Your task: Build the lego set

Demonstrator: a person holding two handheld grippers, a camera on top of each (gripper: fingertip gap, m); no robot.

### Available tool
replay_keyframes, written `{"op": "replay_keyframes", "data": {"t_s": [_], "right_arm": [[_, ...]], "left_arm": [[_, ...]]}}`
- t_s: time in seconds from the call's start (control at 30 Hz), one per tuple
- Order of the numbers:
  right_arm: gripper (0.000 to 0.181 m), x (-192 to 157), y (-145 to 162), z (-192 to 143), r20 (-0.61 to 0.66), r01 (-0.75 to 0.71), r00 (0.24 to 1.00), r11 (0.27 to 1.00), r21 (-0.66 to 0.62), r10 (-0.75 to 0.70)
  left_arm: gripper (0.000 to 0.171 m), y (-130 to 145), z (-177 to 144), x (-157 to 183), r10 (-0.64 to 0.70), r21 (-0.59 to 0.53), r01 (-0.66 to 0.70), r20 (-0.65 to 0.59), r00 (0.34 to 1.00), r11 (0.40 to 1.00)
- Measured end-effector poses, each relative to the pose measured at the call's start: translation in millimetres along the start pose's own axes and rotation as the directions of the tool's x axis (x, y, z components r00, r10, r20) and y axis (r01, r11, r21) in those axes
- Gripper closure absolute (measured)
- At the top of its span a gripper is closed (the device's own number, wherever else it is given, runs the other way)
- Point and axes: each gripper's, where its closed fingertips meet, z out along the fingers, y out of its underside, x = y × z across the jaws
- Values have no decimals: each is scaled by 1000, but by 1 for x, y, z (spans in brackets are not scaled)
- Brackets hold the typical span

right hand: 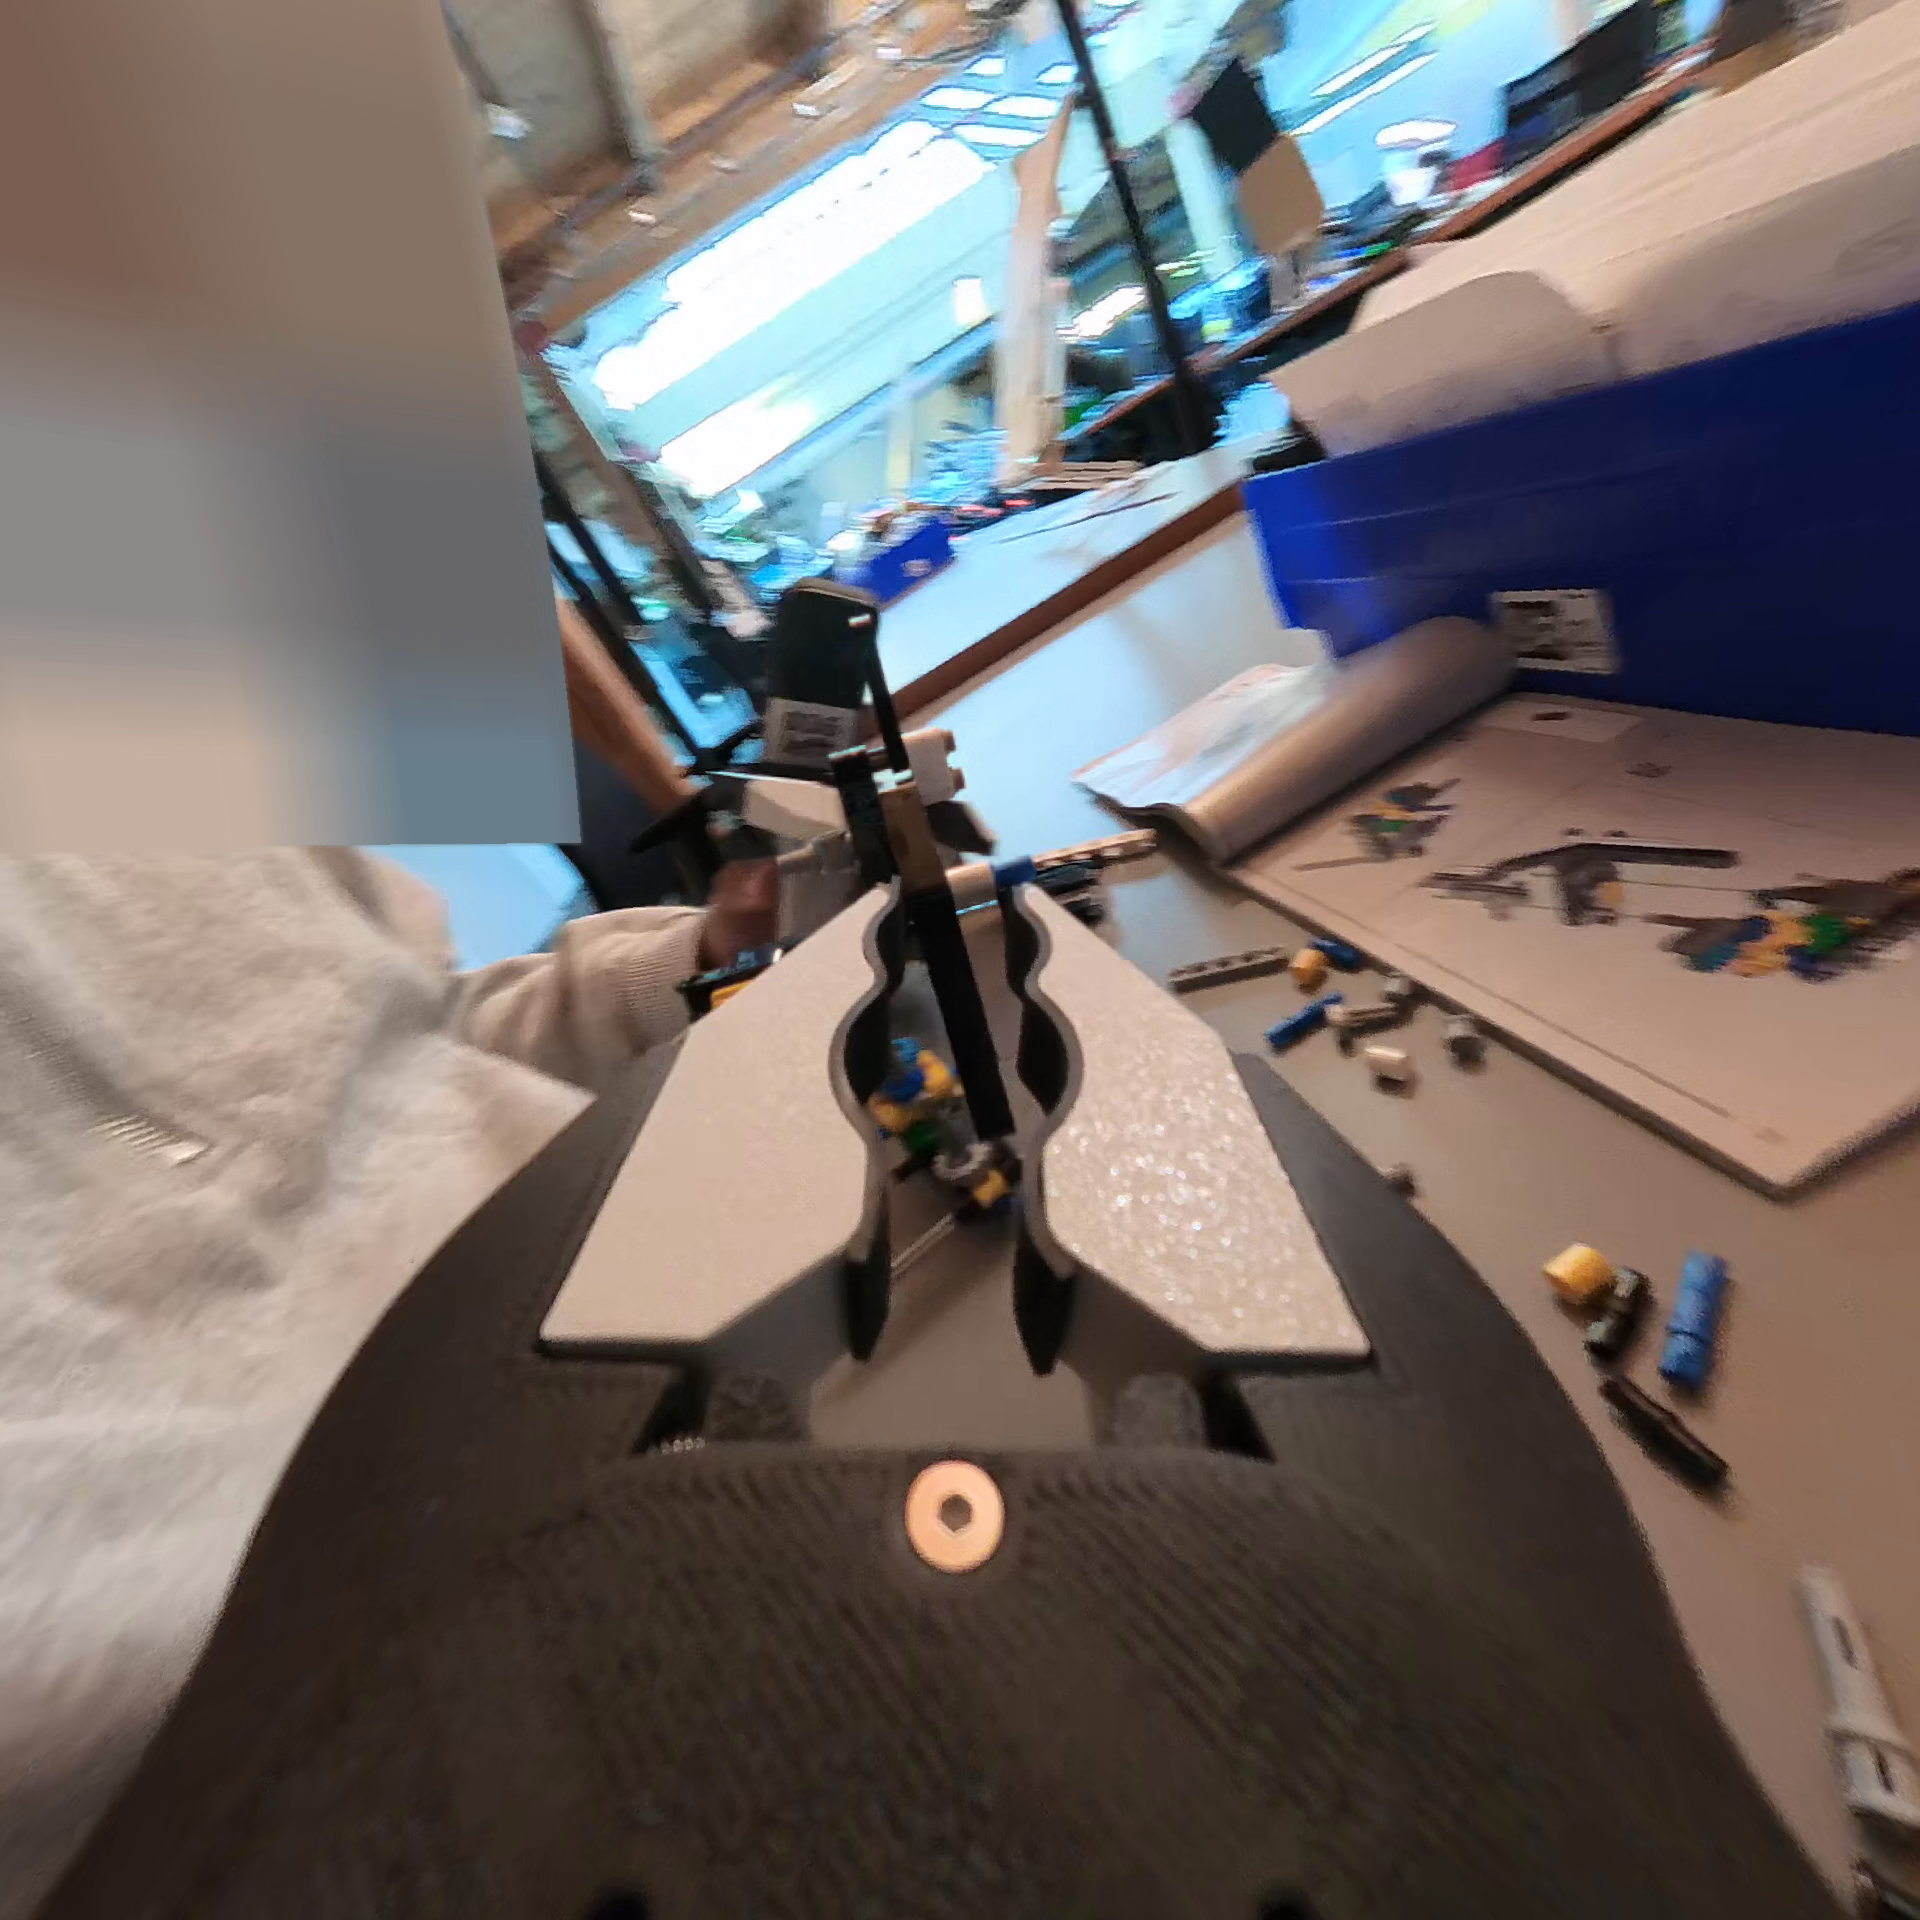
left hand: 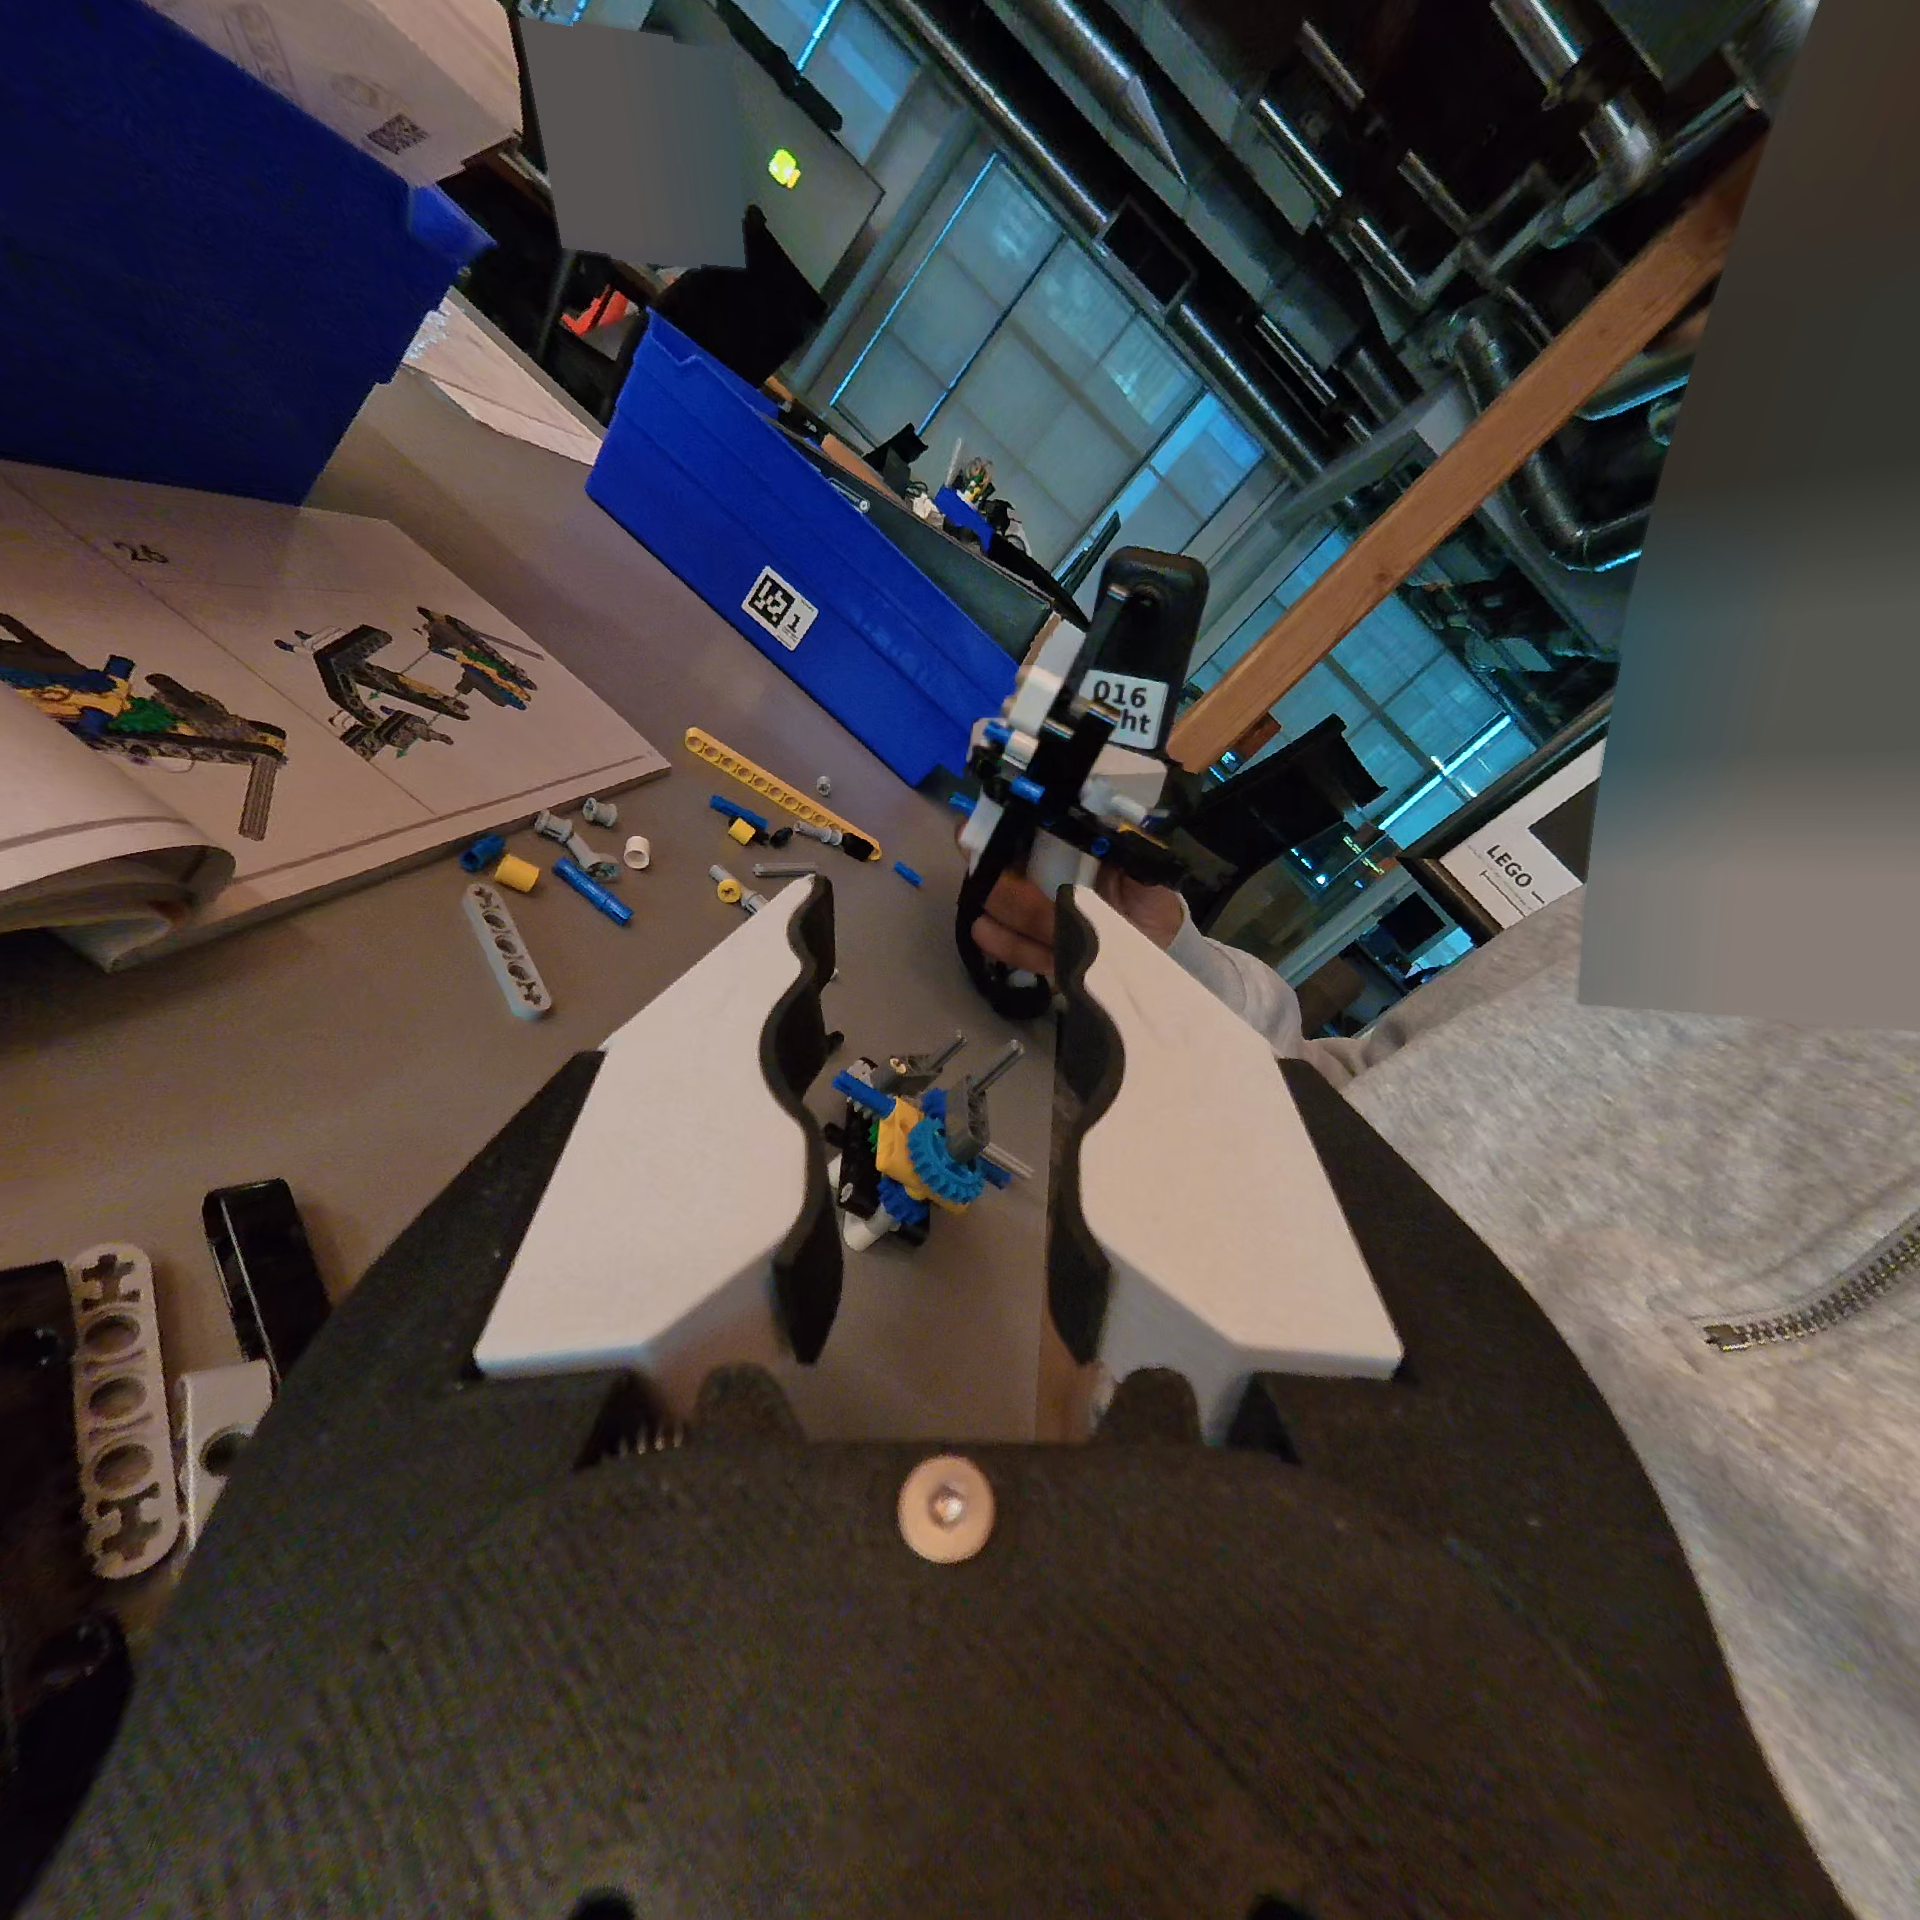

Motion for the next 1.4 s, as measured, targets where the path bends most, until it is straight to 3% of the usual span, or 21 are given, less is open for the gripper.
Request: {"op": "replay_keyframes", "data": {"t_s": [0.2,0.37,0.5,1.07,1.4], "right_arm": [[164,12,-1,11,-169,84,982,996,8,-81],[164,10,11,26,-268,248,925,963,-108,-268],[164,5,17,35,-278,308,900,941,-142,-336],[164,-2,18,39,-281,365,876,920,-143,-391],[164,-3,20,39,-262,348,890,927,-137,-373]], "left_arm": [[133,1,2,3,25,-3,-25,-4,1000,1000],[133,3,4,9,65,-12,-65,-9,998,998],[134,7,7,12,96,-28,-96,-4,995,995],[155,11,14,11,113,-46,-110,71,991,993],[156,8,13,12,114,-29,-113,67,991,993]]}}
